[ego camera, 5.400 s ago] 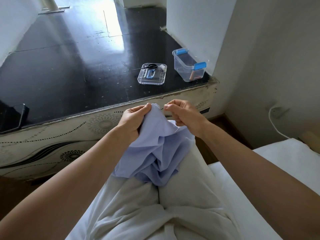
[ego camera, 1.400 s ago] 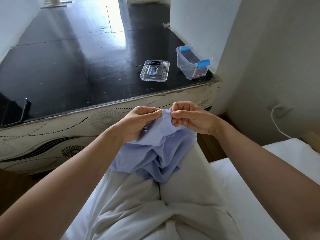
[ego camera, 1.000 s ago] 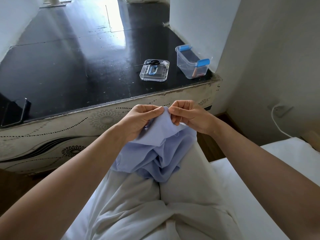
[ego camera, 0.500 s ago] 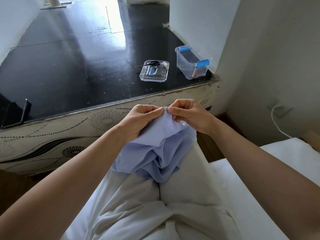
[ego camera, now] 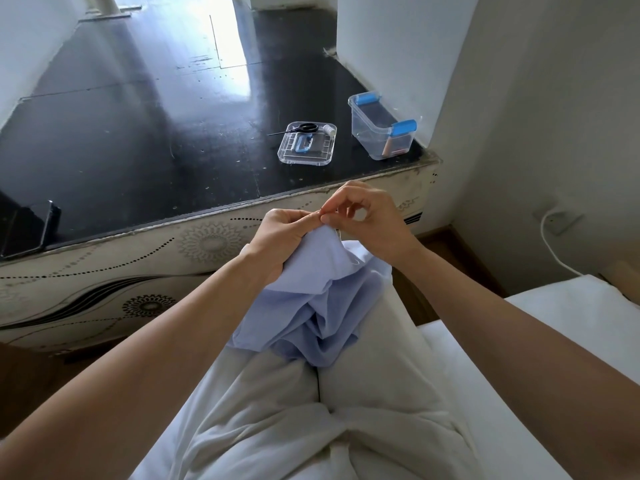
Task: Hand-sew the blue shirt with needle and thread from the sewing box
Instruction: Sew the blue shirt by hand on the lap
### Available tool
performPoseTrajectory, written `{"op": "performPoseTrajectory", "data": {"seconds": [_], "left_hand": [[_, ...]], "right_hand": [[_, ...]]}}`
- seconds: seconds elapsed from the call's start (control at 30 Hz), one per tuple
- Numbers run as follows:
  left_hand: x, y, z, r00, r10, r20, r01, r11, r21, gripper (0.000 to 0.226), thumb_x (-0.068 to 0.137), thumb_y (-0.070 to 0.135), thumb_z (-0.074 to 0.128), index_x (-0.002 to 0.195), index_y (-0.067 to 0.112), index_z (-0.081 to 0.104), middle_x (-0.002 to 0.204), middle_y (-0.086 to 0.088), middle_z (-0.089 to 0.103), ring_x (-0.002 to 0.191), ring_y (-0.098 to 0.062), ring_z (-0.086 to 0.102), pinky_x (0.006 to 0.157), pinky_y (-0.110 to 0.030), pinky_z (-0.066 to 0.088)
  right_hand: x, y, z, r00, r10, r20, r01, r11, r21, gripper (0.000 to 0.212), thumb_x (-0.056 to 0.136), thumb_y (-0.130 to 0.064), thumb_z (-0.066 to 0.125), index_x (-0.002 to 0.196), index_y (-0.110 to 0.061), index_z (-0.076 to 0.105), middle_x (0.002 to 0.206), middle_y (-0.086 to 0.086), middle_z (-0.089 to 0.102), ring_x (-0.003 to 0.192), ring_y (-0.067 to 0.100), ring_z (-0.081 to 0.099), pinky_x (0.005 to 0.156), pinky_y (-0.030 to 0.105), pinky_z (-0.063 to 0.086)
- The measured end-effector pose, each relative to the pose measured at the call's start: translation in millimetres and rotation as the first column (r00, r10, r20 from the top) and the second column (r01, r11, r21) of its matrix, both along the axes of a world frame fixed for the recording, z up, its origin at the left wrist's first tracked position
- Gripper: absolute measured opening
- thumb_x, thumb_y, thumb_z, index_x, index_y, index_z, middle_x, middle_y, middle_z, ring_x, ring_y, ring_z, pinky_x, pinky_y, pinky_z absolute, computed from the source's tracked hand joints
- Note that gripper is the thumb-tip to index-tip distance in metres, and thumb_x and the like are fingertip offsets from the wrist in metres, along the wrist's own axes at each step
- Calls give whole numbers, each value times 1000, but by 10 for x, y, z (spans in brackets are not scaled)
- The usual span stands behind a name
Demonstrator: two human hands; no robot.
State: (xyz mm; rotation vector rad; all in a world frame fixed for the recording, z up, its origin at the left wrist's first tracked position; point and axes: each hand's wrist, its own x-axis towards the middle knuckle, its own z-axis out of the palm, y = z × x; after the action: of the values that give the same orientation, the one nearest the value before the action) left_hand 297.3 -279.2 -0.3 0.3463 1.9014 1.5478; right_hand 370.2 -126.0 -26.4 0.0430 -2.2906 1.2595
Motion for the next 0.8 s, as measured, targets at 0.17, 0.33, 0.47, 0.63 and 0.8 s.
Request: {"op": "performPoseTrajectory", "data": {"seconds": [0.17,0.33,0.47,0.63,0.8], "left_hand": [[-27,-17,-31,999,17,32,-15,998,-66,18,85,30,74,88,12,77,88,-14,73,72,-24,62,65,-31,53],[-40,17,-78,995,82,62,-74,990,-118,15,83,28,77,83,13,78,77,-8,73,62,-19,63,58,-26,52],[-104,20,-114,972,197,126,-185,977,-103,17,84,23,76,72,11,74,61,-4,69,50,-15,61,50,-22,48],[-156,-12,-111,948,258,186,-261,965,-8,9,86,23,74,81,16,74,81,-8,71,73,-24,64,77,-38,57],[-168,-22,-91,939,289,189,-298,954,18,9,87,25,73,81,18,72,81,-5,70,77,-22,63,79,-38,56]], "right_hand": [[-24,-58,-34,993,6,-114,2,998,69,5,83,-15,73,86,-11,71,94,11,57,89,11,54,77,24,52],[44,-114,19,991,101,-86,-100,995,18,11,86,-13,70,86,-2,70,92,12,61,90,11,55,81,25,51],[83,-213,101,971,237,13,-234,966,-110,15,86,-15,70,91,0,69,89,8,68,87,16,64,82,30,54],[261,0,189,479,816,324,-428,539,-725,11,91,-10,59,97,-4,65,90,12,70,82,21,69,81,31,58],[363,101,180,1,937,348,-415,317,-853,11,91,-19,64,95,-10,61,84,6,72,74,16,72,56,18,52]]}}
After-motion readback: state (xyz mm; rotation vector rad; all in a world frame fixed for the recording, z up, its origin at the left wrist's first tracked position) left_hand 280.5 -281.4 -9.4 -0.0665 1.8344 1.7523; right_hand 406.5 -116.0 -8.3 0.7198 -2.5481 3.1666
